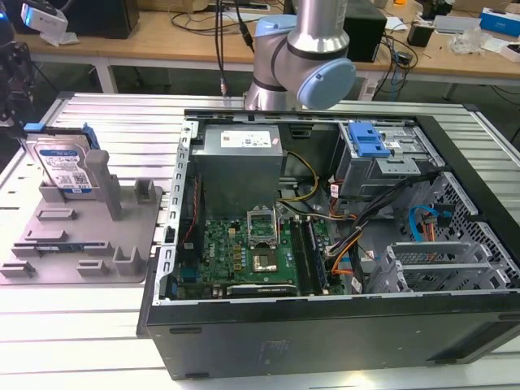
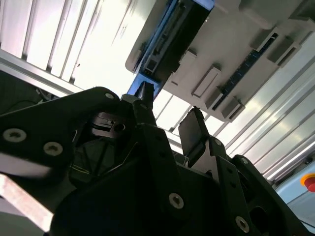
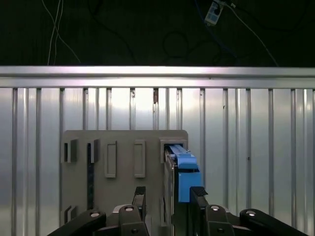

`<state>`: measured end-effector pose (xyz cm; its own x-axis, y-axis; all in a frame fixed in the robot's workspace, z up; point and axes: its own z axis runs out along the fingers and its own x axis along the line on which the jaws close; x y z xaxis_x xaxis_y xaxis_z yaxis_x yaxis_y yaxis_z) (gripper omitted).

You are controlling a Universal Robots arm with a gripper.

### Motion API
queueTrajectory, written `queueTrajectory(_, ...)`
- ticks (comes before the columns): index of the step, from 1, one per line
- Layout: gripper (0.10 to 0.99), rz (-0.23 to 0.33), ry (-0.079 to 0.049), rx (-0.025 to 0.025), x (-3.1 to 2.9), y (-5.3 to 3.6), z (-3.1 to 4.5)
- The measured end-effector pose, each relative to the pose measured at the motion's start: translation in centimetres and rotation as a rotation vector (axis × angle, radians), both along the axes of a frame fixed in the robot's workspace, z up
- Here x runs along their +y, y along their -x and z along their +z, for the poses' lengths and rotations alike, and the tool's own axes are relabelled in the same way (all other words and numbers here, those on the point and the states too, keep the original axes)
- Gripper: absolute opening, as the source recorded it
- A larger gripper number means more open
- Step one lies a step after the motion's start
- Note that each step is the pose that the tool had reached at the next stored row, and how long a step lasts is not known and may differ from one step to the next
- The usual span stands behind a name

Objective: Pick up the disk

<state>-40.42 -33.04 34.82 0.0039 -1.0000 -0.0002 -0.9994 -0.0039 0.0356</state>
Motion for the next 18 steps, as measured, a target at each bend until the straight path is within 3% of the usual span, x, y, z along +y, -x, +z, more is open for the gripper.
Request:
queueTrajectory(4,0.482,0.01,0.0,-0.0001,0.81,0.09,-0.04)
queueTrajectory(14,0.482,0.011,0.001,0.0,0.82,0.1,-0.05)
queueTrajectory(18,0.482,0.011,0.001,-0.0001,1.1,0.1,-0.17)
